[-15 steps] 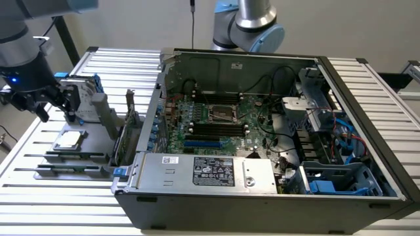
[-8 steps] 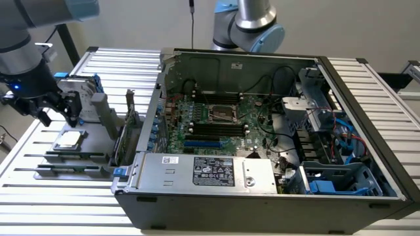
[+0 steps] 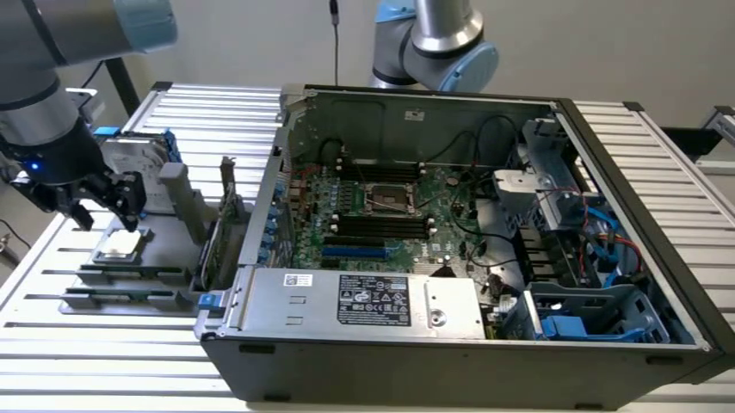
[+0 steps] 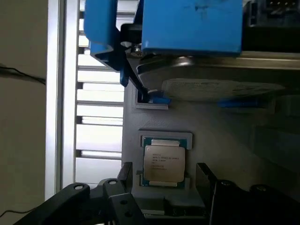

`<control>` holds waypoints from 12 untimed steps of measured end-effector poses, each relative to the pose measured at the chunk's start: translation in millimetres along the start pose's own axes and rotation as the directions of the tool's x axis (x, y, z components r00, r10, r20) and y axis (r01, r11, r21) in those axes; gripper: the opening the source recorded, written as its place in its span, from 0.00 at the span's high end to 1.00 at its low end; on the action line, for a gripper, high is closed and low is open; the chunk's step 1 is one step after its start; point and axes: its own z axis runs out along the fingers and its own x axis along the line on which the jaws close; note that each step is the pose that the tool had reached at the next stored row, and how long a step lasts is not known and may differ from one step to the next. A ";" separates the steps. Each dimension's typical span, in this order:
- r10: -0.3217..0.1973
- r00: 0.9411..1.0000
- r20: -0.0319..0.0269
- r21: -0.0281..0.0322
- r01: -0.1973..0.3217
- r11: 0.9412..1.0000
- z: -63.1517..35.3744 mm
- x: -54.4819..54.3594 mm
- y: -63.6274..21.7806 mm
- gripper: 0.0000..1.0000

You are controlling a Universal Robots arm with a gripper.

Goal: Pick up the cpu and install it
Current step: 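Pick up the cpu and move it towards the insertion slot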

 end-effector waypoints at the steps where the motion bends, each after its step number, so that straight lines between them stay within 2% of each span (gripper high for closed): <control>1: 0.001 1.000 0.000 0.000 -0.001 1.000 1.8 -0.4 -0.6 0.35; 12: 0.009 1.000 0.000 -0.001 -0.009 1.000 20.5 -3.5 -4.1 0.35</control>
